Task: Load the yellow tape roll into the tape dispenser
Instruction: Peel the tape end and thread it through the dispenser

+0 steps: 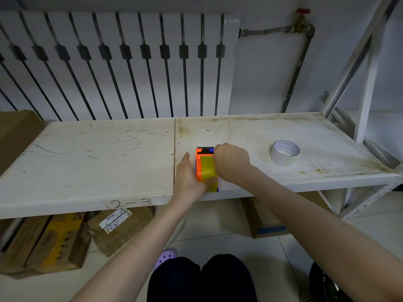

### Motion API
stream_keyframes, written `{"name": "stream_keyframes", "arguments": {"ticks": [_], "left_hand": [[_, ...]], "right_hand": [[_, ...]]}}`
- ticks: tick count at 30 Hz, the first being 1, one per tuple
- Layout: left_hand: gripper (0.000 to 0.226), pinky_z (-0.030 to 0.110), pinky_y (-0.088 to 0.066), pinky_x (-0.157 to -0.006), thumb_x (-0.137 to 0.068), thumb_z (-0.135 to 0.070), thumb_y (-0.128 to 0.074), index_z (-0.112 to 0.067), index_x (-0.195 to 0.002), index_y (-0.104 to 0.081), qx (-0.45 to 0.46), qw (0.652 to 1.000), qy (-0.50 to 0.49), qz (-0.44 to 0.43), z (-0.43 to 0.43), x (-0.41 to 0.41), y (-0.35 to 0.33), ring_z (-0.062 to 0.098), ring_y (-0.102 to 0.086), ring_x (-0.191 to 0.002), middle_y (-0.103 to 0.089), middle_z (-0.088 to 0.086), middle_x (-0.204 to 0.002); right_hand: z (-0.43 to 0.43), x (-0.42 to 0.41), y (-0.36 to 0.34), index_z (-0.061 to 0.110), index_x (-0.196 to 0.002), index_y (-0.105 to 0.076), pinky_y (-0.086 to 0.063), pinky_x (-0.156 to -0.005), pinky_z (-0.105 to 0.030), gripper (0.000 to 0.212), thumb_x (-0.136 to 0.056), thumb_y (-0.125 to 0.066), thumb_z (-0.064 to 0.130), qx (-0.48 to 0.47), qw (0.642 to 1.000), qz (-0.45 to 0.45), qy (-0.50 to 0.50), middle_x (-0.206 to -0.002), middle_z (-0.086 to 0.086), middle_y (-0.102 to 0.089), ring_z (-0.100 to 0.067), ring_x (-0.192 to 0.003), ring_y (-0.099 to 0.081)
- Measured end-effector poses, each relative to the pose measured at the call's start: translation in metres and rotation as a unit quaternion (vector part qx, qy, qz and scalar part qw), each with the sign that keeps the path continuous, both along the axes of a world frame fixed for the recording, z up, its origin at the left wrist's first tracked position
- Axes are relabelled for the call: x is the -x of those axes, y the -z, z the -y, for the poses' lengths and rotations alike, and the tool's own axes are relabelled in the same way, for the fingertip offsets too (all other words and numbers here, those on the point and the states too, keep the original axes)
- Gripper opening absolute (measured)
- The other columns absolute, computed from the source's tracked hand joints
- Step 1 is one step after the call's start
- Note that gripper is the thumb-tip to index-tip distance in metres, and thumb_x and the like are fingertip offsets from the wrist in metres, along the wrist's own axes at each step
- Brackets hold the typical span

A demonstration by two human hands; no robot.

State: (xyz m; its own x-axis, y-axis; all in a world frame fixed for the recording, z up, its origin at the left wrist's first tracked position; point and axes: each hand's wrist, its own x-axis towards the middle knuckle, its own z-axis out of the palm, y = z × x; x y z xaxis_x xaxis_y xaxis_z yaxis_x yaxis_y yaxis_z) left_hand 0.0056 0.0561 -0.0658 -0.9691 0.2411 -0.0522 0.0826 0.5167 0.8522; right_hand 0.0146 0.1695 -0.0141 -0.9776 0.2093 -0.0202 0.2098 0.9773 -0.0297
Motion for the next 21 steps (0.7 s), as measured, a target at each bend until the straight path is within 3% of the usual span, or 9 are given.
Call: {"name": "stream_keyframes", "arguments": {"ticks": [1, 3, 4, 6, 10, 14, 17, 21], "left_hand": [[0.094, 0.039, -0.045, -0.103, -0.068, -0.028, -0.081, -0.014, -0.144, -0.027, -0.028, 0.999, -0.024, 0.033, -0.001, 0.000, 0.003, 0.024, -0.049, -0.123, -0.048, 0.008, -0.137], [0.057, 0.043, -0.052, -0.091, -0.074, -0.027, -0.077, -0.013, -0.122, -0.049, -0.053, 0.996, -0.026, 0.066, -0.001, -0.001, 0.005, 0.024, -0.060, -0.102, -0.061, 0.006, -0.111], [0.039, 0.044, -0.053, -0.087, -0.076, -0.026, -0.075, -0.014, -0.108, -0.055, -0.051, 0.997, -0.014, 0.064, 0.000, 0.000, 0.004, 0.026, -0.062, -0.097, -0.064, 0.006, -0.102], [0.022, 0.044, -0.054, -0.085, -0.077, -0.024, -0.074, -0.017, -0.093, -0.059, -0.055, 0.997, 0.002, 0.057, 0.000, 0.001, 0.002, 0.027, -0.064, -0.093, -0.066, 0.005, -0.092], [0.021, 0.040, -0.053, -0.078, -0.075, -0.024, -0.076, -0.017, -0.087, -0.061, -0.049, 0.998, 0.014, 0.043, -0.002, 0.005, 0.002, 0.024, -0.063, -0.085, -0.067, 0.004, -0.088], [0.018, 0.029, -0.043, -0.066, -0.074, -0.023, -0.076, -0.021, -0.076, -0.058, -0.039, 0.998, 0.036, 0.034, -0.003, 0.005, 0.004, 0.019, -0.056, -0.071, -0.060, -0.001, -0.072], [0.032, 0.024, -0.035, -0.056, -0.075, -0.021, -0.075, -0.025, -0.059, -0.048, -0.031, 0.999, 0.034, 0.027, -0.005, 0.001, 0.002, 0.013, -0.047, -0.057, -0.050, -0.006, -0.059], [0.030, 0.023, -0.030, -0.050, -0.072, -0.015, -0.074, -0.019, -0.056, -0.048, -0.030, 0.999, 0.032, 0.013, -0.004, 0.000, 0.004, 0.011, -0.041, -0.050, -0.047, -0.005, -0.053]], "right_hand": [[0.001, 0.000, 0.001, 0.007, -0.112, -0.051, -0.041, -0.068, -0.030, 0.026, -0.087, -0.055, 0.008, -0.003, 1.000, 0.006, 0.002, -0.105, -0.010, -0.057, -0.026, -0.092, -0.057], [0.002, 0.001, 0.003, 0.005, -0.117, -0.050, -0.042, -0.071, -0.031, 0.032, -0.086, -0.058, 0.006, 0.000, 1.000, 0.005, 0.006, -0.114, -0.012, -0.057, -0.027, -0.101, -0.058], [0.002, 0.002, 0.005, 0.005, -0.117, -0.049, -0.043, -0.072, -0.031, 0.034, -0.085, -0.059, 0.004, 0.013, 1.000, 0.002, 0.015, -0.114, -0.012, -0.057, -0.026, -0.100, -0.057], [0.002, 0.004, 0.005, 0.005, -0.114, -0.052, -0.043, -0.071, -0.030, 0.030, -0.085, -0.059, 0.003, 0.058, 0.997, -0.010, 0.053, -0.107, -0.013, -0.058, -0.024, -0.087, -0.053], [-0.002, 0.001, 0.004, 0.006, -0.103, -0.057, -0.042, -0.065, -0.029, 0.016, -0.087, -0.056, 0.002, 0.092, 0.991, -0.048, 0.091, -0.084, -0.007, -0.049, -0.022, -0.077, -0.048], [0.000, -0.006, -0.001, 0.010, -0.103, -0.055, -0.037, -0.060, -0.027, 0.021, -0.084, -0.057, 0.003, 0.006, 0.997, -0.037, 0.070, -0.071, -0.002, -0.042, -0.020, -0.075, -0.048], [0.007, -0.007, 0.005, 0.010, -0.107, -0.054, -0.035, -0.059, -0.026, 0.025, -0.083, -0.058, 0.006, -0.044, 0.998, -0.016, 0.047, -0.092, -0.003, -0.056, -0.021, -0.081, -0.052], [0.009, -0.010, 0.014, 0.004, -0.116, -0.049, -0.039, -0.070, -0.029, 0.030, -0.087, -0.055, 0.007, -0.062, 0.997, -0.010, 0.041, -0.113, -0.010, -0.058, -0.025, -0.102, -0.059]]}}
